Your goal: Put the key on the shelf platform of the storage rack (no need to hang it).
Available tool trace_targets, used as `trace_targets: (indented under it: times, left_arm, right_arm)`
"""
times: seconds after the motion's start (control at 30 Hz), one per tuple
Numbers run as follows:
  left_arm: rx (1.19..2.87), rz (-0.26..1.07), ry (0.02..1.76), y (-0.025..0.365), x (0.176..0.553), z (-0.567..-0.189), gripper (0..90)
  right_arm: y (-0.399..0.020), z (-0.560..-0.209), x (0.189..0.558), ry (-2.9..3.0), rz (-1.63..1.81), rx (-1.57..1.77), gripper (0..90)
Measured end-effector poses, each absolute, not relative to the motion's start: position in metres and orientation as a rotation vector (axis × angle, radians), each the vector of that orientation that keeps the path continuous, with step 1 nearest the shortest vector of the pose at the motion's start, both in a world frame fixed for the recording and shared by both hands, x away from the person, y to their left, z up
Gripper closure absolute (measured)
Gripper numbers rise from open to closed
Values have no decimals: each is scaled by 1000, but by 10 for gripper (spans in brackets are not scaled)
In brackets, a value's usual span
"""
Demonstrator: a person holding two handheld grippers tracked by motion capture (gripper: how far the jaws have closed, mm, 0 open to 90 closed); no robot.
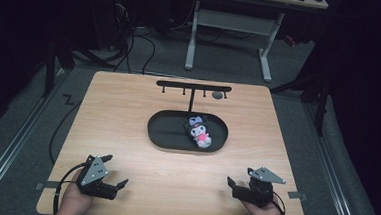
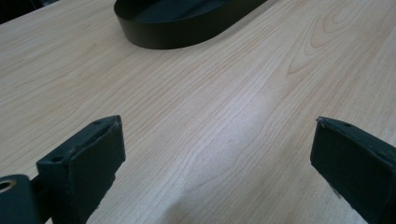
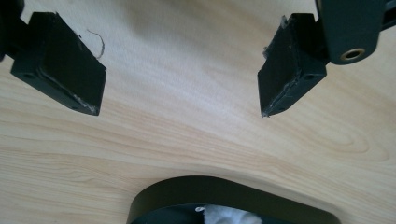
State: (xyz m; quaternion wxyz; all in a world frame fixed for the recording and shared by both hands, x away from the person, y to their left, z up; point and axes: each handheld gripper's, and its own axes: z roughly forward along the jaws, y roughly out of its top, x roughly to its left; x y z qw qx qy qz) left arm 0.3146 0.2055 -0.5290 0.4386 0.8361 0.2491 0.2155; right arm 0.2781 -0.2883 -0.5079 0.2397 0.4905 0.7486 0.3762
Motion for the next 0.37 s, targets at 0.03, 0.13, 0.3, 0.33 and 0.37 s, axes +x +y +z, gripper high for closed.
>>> trace_targets:
  times: [0.03,0.13,0.3,0.33,0.37]
  left_arm:
    - [2083,536,613,204,315,-529,37]
    - [2077,533,622,202,316,-528,38]
    - [2080,535,615,204,313,-529,40]
    - [2077,532,617,205,313,-528,40]
    - [2075,532,618,206,313,-528,40]
  right_arm:
    - [-290,-508,275,2032,1039,1321,157]
    - [-297,-514,275,1988,1091,1363,158]
    - [-298,-514,278,1953,1129,1365,158]
    - [-298,-514,278,1951,1132,1362,158]
    - [-297,-514,278,1952,1141,1350,158]
